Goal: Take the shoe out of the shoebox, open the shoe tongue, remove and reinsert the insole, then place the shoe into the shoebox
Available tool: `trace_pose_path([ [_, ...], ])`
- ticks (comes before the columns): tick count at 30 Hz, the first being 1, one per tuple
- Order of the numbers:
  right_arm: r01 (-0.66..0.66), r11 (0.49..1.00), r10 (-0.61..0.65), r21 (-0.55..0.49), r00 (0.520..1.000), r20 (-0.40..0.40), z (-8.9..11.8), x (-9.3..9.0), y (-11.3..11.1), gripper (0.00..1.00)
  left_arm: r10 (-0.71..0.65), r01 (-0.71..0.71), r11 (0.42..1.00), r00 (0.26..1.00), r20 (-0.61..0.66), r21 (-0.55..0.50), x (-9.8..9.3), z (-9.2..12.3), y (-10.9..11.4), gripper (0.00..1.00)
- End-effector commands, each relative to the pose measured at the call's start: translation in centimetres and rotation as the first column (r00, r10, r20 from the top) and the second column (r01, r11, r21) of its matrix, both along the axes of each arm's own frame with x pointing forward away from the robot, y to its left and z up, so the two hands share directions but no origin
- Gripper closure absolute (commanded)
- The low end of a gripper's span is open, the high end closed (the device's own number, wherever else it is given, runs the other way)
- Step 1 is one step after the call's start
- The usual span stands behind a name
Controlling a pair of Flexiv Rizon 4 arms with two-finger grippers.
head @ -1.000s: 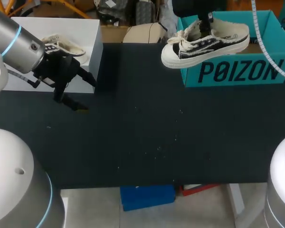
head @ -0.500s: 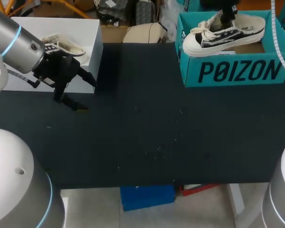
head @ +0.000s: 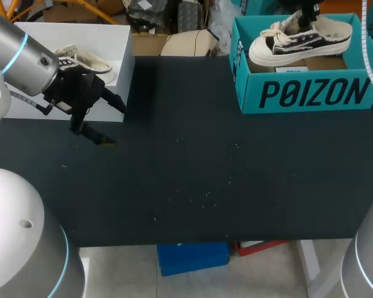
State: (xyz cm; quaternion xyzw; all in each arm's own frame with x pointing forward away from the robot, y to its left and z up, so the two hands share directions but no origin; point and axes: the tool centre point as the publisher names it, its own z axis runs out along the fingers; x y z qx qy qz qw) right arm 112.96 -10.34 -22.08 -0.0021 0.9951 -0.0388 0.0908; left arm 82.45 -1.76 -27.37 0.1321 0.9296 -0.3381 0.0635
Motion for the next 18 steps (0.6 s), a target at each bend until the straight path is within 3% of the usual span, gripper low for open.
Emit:
trace_pose_path([
  [1,0.021,1.000,-0.021,0.009,1.000,-0.019,-1.3,1.0,-0.2,1.00,0.001,-0.001,1.000,1.000,0.003,0.001,0.0,-0.1,0.0,0.00],
  [18,0.088,0.993,-0.085,0.081,0.995,-0.043,-6.5,1.6,-2.7,1.00,0.001,-0.001,1.000,1.000,0.003,0.001,0.0,-0.1,0.0,0.00],
])
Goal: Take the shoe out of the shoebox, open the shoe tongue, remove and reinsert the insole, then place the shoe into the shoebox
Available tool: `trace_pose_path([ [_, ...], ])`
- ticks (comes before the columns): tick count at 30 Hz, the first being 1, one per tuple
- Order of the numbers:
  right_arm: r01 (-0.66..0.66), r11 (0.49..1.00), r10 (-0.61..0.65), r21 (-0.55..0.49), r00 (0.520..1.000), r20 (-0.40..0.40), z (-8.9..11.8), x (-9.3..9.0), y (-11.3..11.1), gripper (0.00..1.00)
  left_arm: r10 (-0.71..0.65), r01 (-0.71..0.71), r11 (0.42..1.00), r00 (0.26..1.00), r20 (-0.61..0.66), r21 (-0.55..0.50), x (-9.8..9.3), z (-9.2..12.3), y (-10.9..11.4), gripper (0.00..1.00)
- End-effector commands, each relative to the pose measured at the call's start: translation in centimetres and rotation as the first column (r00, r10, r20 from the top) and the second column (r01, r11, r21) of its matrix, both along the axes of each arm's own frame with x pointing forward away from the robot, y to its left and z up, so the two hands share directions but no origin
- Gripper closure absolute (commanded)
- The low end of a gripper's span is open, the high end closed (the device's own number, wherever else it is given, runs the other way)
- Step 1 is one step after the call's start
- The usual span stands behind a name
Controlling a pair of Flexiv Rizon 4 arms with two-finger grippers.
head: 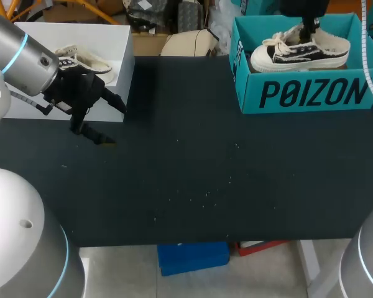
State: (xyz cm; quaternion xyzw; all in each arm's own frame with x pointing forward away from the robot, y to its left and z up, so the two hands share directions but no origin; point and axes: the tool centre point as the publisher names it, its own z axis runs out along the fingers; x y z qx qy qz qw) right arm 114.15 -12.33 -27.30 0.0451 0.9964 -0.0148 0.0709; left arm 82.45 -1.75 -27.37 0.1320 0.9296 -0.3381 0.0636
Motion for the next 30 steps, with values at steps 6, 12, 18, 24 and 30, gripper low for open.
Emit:
trace_pose_path([
  [6,-0.020,0.999,0.021,0.032,1.000,-0.024,-3.1,1.2,-1.0,1.00,0.001,-0.001,1.000,1.000,0.003,0.001,0.0,-0.1,-0.1,0.00],
  [12,-0.041,0.998,0.043,0.042,0.998,-0.053,-4.4,2.0,-1.0,1.00,0.001,-0.001,1.000,1.000,0.003,0.001,0.0,-0.1,-0.1,0.00],
  [18,-0.056,0.997,0.060,0.049,0.995,-0.075,-5.7,2.4,-0.9,1.00,0.001,-0.001,1.000,1.000,0.003,0.001,0.0,-0.1,-0.1,0.00],
  [24,-0.062,0.996,0.068,0.064,0.994,-0.090,-7.0,2.6,-0.8,1.00,0.001,-0.001,1.000,1.000,0.003,0.001,0.0,-0.1,-0.1,0.00],
  [30,-0.064,0.995,0.072,0.073,0.991,-0.112,-8.4,2.3,-0.7,1.00,0.001,-0.001,1.000,1.000,0.003,0.001,0.0,-0.1,-0.1,0.00],
])
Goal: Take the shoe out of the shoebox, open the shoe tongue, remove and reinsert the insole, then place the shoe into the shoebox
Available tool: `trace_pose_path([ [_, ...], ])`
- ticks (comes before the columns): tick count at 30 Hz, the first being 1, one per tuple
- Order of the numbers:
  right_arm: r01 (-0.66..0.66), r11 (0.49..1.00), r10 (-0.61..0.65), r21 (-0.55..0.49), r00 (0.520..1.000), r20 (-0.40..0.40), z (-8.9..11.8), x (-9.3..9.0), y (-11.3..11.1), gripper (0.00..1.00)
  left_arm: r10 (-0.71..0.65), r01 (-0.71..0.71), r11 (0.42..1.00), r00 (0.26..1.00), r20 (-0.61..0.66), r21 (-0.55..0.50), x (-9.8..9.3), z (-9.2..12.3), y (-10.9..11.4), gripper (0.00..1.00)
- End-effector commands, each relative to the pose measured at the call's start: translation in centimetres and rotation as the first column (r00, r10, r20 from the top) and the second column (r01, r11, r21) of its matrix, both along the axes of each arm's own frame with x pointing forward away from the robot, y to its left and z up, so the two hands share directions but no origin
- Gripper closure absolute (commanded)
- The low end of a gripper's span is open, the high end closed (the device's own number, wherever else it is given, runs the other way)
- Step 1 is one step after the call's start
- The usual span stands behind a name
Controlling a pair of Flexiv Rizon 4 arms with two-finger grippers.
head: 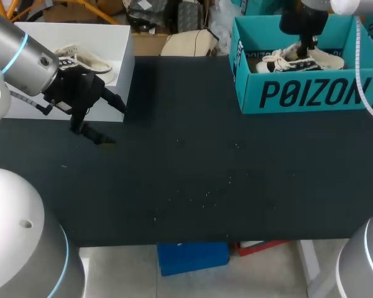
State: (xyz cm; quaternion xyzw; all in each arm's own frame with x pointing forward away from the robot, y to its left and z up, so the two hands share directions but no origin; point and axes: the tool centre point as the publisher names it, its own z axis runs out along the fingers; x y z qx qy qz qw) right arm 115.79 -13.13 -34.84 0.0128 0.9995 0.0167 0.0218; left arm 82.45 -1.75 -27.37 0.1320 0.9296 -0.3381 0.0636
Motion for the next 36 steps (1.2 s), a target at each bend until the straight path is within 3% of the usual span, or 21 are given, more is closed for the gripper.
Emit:
trace_pose_path([
  [1,0.002,1.000,-0.001,0.008,1.000,-0.024,-1.2,0.5,0.0,1.00,0.001,-0.001,1.000,1.000,0.003,0.001,0.0,-0.1,-0.1,0.00],
  [11,0.005,1.000,-0.004,0.003,0.999,-0.036,-3.0,0.2,-0.1,1.00,0.001,-0.001,1.000,1.000,0.003,0.001,0.0,-0.1,-0.1,0.00],
  [12,0.005,1.000,-0.005,0.000,0.999,-0.041,-3.1,0.1,-0.1,0.94,0.001,-0.001,1.000,1.000,0.003,0.001,0.0,-0.1,-0.1,0.00],
  [14,0.004,1.000,-0.004,-0.004,0.999,-0.044,-3.1,0.1,-0.1,0.35,0.001,-0.001,1.000,1.000,0.003,0.001,0.0,-0.1,-0.1,0.00],
  [15,0.006,1.000,-0.006,-0.008,0.999,-0.040,-2.9,0.1,-0.1,0.35,0.001,-0.001,1.000,1.000,0.003,0.001,0.0,-0.1,-0.1,0.00],
  [16,0.009,1.000,-0.010,-0.012,0.999,-0.036,-2.7,0.0,-0.2,0.52,0.001,-0.001,1.000,1.000,0.003,0.001,0.0,-0.1,-0.1,0.00],
  [17,0.014,1.000,-0.014,-0.019,0.999,-0.034,-2.6,0.0,-0.5,0.57,0.001,-0.001,1.000,1.000,0.003,0.001,0.0,-0.1,-0.1,0.00],
  [20,0.018,0.999,-0.019,-0.033,1.000,-0.025,-1.3,-0.1,-0.9,0.64,0.001,-0.001,1.000,1.000,0.003,0.001,0.0,-0.1,-0.1,0.00],
  [28,0.027,0.997,-0.025,-0.073,0.999,0.030,3.5,-0.6,-1.8,0.69,0.001,-0.001,1.000,1.000,0.003,0.001,0.0,-0.1,-0.1,0.00],
  [36,0.044,0.993,-0.035,-0.107,0.996,0.087,8.3,-2.7,-0.9,0.66,0.001,-0.001,1.000,1.000,0.003,0.001,0.0,-0.1,-0.1,0.00],
])
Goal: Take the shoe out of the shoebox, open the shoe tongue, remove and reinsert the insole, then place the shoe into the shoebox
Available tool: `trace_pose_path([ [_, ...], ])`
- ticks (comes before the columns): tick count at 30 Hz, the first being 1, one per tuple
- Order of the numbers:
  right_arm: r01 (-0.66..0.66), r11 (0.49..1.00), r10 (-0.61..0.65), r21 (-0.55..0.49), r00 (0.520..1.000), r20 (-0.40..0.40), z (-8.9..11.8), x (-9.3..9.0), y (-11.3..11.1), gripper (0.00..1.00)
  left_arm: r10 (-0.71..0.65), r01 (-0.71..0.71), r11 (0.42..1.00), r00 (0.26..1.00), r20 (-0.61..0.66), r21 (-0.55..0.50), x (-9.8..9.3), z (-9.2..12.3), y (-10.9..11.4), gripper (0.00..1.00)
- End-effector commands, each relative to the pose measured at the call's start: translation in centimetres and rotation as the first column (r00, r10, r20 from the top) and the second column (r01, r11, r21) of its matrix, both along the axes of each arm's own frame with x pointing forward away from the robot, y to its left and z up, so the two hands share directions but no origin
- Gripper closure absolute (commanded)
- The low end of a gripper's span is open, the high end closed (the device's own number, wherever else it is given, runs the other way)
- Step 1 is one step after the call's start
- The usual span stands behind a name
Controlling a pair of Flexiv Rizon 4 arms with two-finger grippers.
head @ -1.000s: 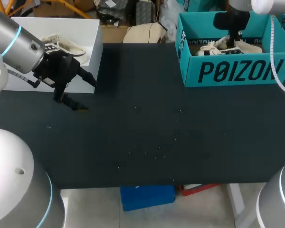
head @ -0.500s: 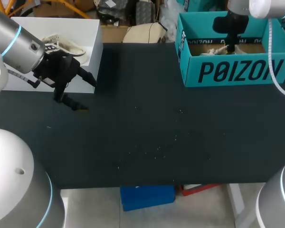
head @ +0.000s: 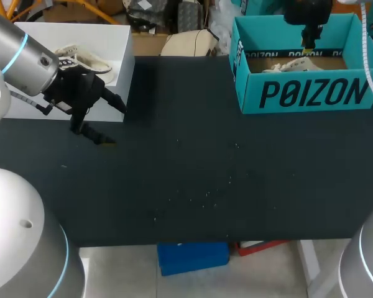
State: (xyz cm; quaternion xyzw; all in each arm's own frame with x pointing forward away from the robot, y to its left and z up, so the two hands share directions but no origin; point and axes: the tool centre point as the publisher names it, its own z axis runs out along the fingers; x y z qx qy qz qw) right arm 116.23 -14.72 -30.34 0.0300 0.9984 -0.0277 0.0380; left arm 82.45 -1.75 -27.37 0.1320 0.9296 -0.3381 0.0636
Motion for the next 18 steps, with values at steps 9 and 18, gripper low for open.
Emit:
trace_pose_path([
  [9,0.043,0.998,-0.039,-0.048,0.995,0.088,8.3,-8.2,3.9,0.65,0.001,-0.001,1.000,1.000,0.003,0.001,0.0,-0.1,-0.1,0.00],
  [18,0.092,0.994,-0.085,-0.066,0.992,0.093,10.5,-14.8,7.7,0.65,0.001,-0.001,1.000,1.000,0.003,0.001,0.0,-0.1,-0.1,0.00],
])
